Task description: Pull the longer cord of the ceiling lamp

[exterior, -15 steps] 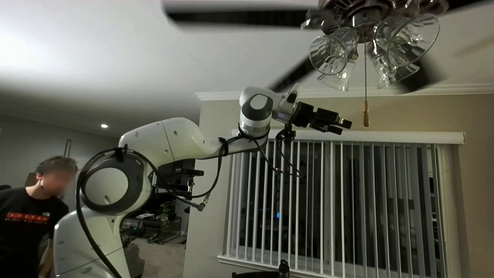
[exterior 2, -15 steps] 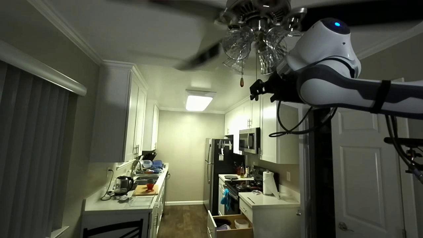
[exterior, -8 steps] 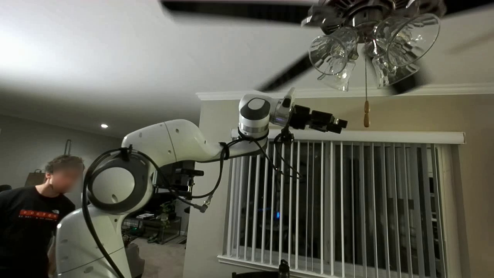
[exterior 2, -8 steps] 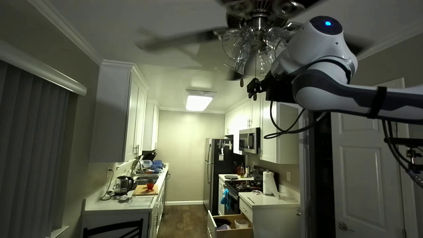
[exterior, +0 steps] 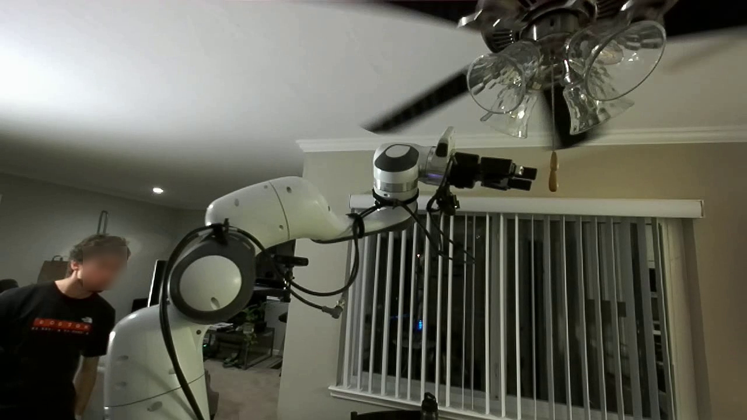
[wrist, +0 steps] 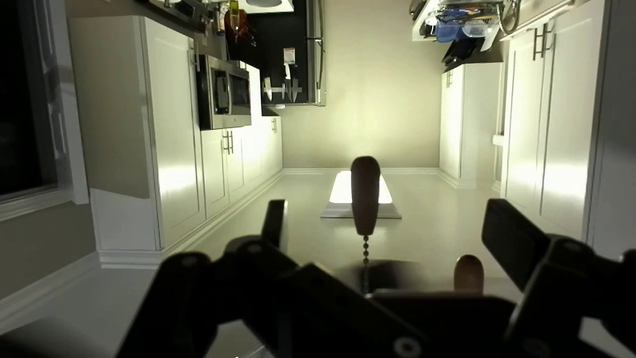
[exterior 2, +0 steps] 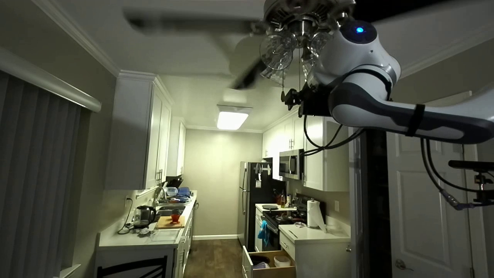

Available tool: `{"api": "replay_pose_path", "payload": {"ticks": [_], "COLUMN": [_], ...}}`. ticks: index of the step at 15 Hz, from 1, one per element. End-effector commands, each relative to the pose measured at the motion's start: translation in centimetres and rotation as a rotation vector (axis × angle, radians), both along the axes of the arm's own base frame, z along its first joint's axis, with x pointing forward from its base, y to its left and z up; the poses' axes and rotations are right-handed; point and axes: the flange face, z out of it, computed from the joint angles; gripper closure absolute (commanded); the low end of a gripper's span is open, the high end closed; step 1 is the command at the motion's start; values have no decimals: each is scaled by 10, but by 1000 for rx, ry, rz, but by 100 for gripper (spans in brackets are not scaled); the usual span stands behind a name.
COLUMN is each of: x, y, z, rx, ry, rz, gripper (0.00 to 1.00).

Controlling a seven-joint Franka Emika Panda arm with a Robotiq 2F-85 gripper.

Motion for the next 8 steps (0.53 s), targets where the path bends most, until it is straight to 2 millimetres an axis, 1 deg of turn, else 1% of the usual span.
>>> {"api": "replay_pose_path", "payload": {"ticks": [1,2,3,4,7,8], "x": [29,35,39,42,49,48], "y": [3,4,5,5,5,1], "z": [-1,-1,-1,1,8,11], "rx": [5,2,-1,0,3,10], "ry": [13,19,21,22,12,8], "rz": [-25,-25,-28,-29,-32,-33], "gripper": [25,26,32,40,59,65]}}
